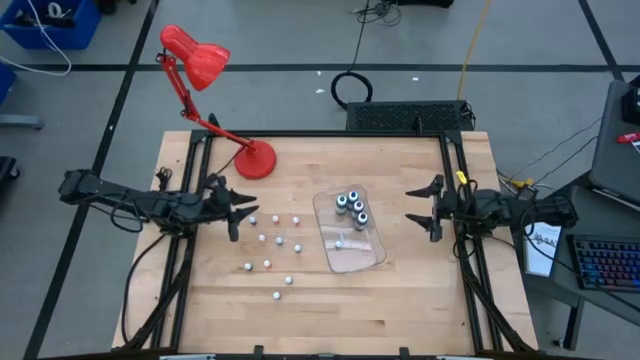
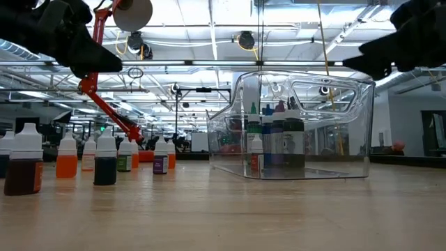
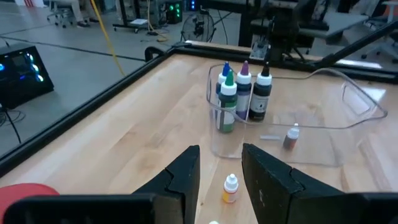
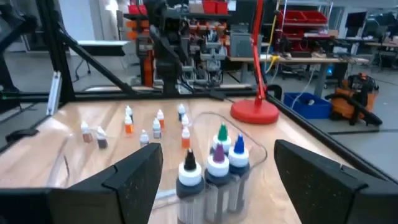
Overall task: Pick & Place food coloring
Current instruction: Put the black food coloring bottle into the transparent container
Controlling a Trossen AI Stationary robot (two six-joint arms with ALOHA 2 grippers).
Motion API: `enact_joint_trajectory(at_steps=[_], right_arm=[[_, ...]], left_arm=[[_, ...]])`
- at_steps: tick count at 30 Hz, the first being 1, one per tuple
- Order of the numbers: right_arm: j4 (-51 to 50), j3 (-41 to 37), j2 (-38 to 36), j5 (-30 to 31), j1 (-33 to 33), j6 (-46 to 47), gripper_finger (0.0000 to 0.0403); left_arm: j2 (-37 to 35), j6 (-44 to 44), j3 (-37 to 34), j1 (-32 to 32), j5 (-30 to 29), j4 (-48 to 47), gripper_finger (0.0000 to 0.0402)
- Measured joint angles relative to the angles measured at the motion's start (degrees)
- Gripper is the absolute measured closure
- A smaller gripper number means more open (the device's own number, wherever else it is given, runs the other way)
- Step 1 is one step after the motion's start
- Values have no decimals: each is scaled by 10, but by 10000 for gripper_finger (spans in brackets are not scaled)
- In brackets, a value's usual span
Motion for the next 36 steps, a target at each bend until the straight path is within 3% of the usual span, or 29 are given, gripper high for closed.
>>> enact_joint_trajectory(at_steps=[13,18,23,36], right_arm=[[0,-37,-5,9,0,-18,108],[-1,-38,-5,9,0,-11,108],[17,-39,-5,9,0,-11,108],[82,-43,-5,10,0,-10,108]], left_arm=[[0,19,0,0,0,54,277],[23,-4,25,0,47,25,277],[140,-15,129,19,36,-89,277],[523,-48,417,68,121,-317,273]])
